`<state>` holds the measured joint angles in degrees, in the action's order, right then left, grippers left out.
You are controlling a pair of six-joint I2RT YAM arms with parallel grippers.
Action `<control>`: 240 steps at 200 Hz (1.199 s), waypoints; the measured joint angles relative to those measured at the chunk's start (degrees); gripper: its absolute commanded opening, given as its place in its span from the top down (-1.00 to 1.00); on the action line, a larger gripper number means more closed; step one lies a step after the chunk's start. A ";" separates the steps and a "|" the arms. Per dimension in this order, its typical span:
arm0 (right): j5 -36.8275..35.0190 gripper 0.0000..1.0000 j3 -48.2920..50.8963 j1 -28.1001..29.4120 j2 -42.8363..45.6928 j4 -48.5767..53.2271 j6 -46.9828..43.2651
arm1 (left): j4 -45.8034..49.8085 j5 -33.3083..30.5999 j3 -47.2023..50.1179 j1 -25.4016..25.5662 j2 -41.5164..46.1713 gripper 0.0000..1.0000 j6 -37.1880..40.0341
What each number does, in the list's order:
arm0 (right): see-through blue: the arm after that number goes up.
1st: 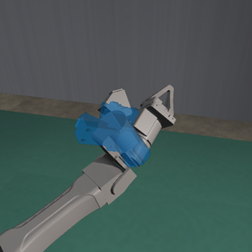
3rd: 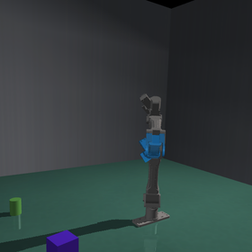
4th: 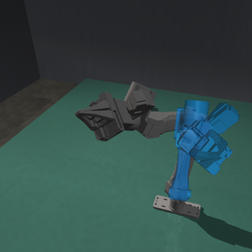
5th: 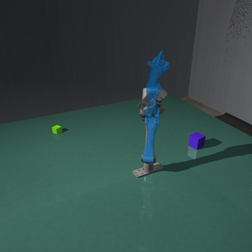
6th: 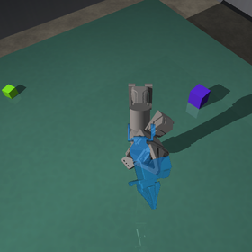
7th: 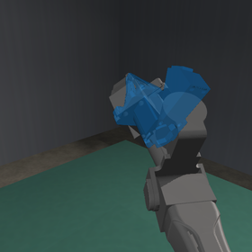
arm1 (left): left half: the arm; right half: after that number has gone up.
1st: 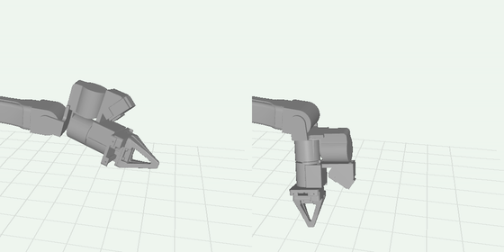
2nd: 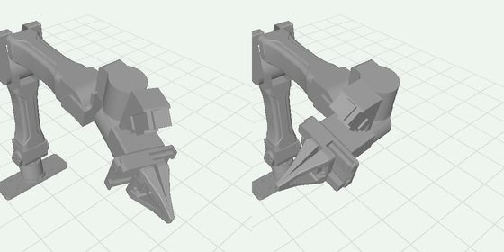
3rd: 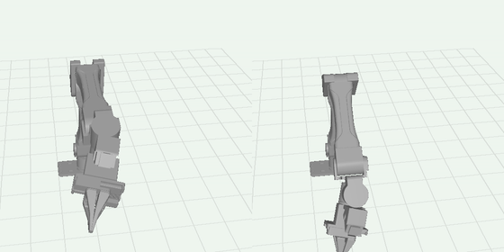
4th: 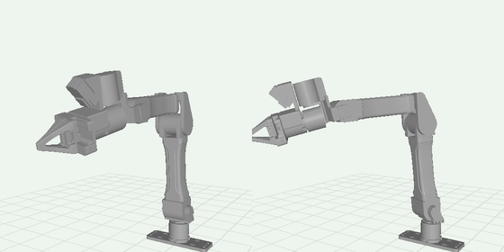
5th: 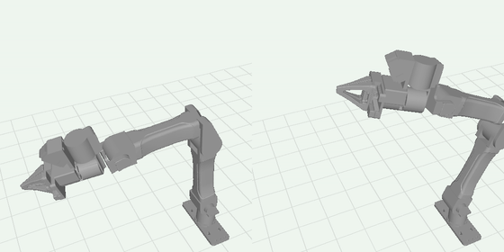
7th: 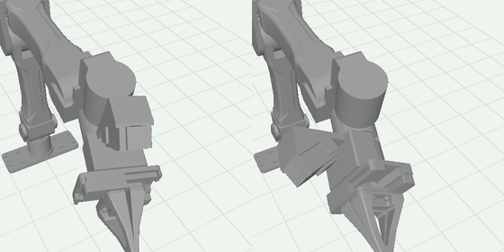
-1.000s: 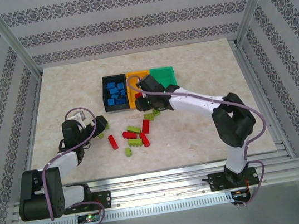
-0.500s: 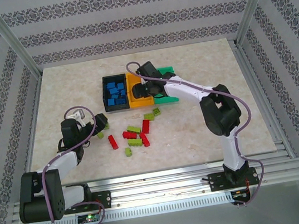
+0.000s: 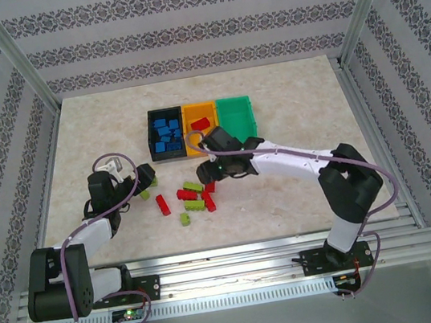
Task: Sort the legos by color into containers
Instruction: Pick up the lego from the bottom-center of the table.
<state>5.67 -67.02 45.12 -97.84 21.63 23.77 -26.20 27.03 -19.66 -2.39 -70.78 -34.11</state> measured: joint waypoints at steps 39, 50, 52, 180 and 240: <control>0.26 -0.07 5.44 3.74 1.55 0.48 1.07 | 0.00 0.00 0.00 0.00 -0.15 -0.99 -0.02; 0.31 -0.06 6.49 4.61 1.55 0.37 1.84 | -0.02 -0.02 0.00 0.00 -0.20 -0.99 -0.02; 0.33 -0.06 6.67 4.76 1.55 0.37 1.97 | -0.02 -0.02 0.00 0.00 -0.20 -0.99 -0.02; 1.29 -0.03 8.20 7.82 -1.99 -2.10 6.32 | -0.02 -0.07 0.02 0.00 0.07 -0.99 -0.02; 1.31 0.00 7.52 8.68 -5.01 -3.06 6.54 | -0.02 -0.09 0.00 0.00 0.07 -0.99 -0.02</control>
<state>6.98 -59.51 53.80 -102.85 18.57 30.30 -26.22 26.94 -19.66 -2.39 -70.72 -34.13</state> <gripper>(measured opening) 0.510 0.997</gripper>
